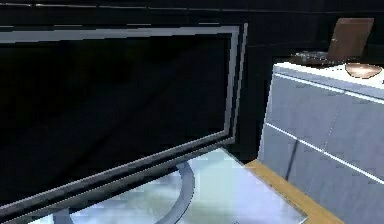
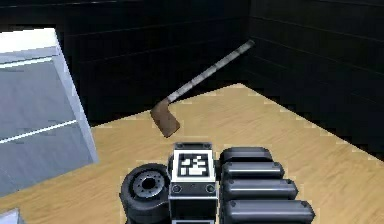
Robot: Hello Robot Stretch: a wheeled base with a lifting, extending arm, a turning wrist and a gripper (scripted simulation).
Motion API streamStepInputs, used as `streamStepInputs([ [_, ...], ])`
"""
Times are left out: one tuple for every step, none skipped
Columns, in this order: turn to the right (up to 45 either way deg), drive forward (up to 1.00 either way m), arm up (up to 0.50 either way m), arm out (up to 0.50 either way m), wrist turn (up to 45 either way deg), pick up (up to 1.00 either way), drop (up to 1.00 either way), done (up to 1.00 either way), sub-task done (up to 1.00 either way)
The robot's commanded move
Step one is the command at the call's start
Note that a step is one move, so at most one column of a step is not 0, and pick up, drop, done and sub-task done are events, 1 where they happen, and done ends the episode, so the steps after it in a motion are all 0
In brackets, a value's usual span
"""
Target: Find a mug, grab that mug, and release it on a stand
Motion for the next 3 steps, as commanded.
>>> streamStepInputs([
  [-45.0, 0.00, 0.00, 0.00, 0.0, 0.00, 0.00, 0.00, 0.00],
  [-39.0, 0.00, 0.00, 0.00, 0.0, 0.00, 0.00, 0.00, 0.00],
  [0.0, 0.00, 0.00, 0.40, 0.0, 0.00, 0.00, 0.00, 0.00],
])
